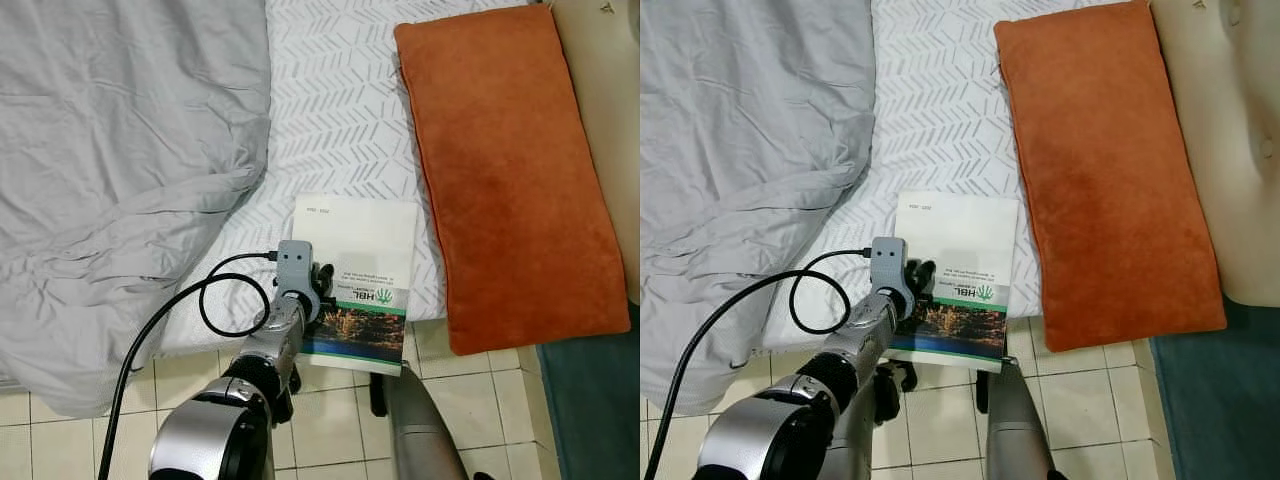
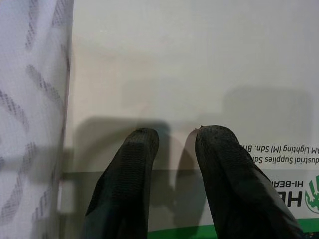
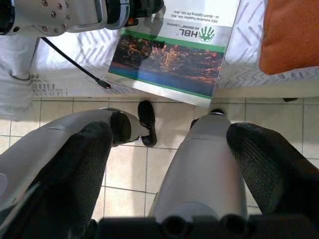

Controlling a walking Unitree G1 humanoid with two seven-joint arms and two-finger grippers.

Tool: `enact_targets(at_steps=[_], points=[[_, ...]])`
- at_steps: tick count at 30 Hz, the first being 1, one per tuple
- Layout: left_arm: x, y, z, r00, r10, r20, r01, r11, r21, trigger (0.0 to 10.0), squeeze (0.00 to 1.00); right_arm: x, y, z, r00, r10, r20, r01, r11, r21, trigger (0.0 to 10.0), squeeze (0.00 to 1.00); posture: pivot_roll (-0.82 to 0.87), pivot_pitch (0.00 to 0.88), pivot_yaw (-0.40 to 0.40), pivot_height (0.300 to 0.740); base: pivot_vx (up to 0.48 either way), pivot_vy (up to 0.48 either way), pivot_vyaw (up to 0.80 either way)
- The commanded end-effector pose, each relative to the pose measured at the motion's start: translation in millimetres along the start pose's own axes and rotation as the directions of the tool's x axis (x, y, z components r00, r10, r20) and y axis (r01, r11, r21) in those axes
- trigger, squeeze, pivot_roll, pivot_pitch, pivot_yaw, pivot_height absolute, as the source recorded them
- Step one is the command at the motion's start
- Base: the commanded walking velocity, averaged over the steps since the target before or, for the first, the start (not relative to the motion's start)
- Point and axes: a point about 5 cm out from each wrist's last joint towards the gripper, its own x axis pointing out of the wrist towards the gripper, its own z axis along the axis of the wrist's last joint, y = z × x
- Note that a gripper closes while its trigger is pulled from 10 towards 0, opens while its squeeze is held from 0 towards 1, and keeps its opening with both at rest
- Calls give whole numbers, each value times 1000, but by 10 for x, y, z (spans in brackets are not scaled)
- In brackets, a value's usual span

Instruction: Clean up the room

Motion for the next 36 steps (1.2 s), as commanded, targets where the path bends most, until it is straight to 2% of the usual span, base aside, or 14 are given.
enact_targets(at_steps=[1,5,7,10,14,17,19,25,28,29,30,31,33,36], points=[[-74,-240,-378,991,-18,-131,2,992,-124,10000,0,-61,220,-156,984,149,-96,-142,987,81,10000,0,-453,755,104,740,0,0,0],[-54,-365,-350,991,-30,-133,6,985,-173,10000,0,-69,218,-148,984,150,-97,-143,987,77,10000,0,-472,755,94,740,0,0,0],[-23,-531,-283,990,-48,-134,16,973,-232,10000,0,-92,224,-150,983,150,-103,-143,987,74,10000,0,-479,757,95,740,0,0,0],[-15,-583,-261,990,-51,-135,16,967,-254,10000,0,-99,229,-152,983,150,-104,-143,987,73,10000,0,-484,758,96,740,0,0,0],[-10,-764,-233,986,-81,-143,32,948,-316,10000,0,-107,242,-150,983,147,-106,-140,988,71,10000,0,-499,753,97,740,0,0,0],[3,-832,-169,988,-96,-119,55,948,-313,10000,0,-105,229,-153,984,142,-106,-135,988,69,10000,0,-497,753,99,740,0,0,0],[8,-853,-134,989,-115,-98,84,957,-277,10000,0,-86,220,-164,985,136,-102,-130,989,70,10000,0,-478,751,111,740,0,0,0],[43,-893,93,986,-166,27,167,949,-269,10000,0,39,157,-222,990,119,-75,-112,989,92,10000,0,-400,709,144,740,0,0,0],[41,-880,225,970,-211,120,235,942,-239,10000,0,247,96,-285,993,116,-36,-111,986,120,10000,0,-324,605,168,740,0,0,0],[23,-805,299,952,-244,185,275,947,-164,10000,0,446,24,-336,994,106,-6,-104,985,137,10000,0,-295,500,174,740,0,0,0],[23,-805,299,952,-244,185,275,947,-164,10000,0,446,24,-336,994,106,-6,-104,985,137,10000,0,-295,500,174,740,0,0,0],[6,-729,388,937,-266,227,299,946,-123,10000,0,605,-45,-331,996,87,24,-89,984,156,10000,0,-286,462,175,740,0,0,0],[-9,-699,450,928,-280,248,310,946,-94,10000,0,669,-79,-304,996,79,42,-85,983,161,10000,0,-275,429,178,740,0,0,0],[-71,-609,564,905,-313,289,327,945,-1,10000,0,981,-264,-272,993,65,96,-78,989,129,10000,0,-224,329,192,740,0,0,0]])
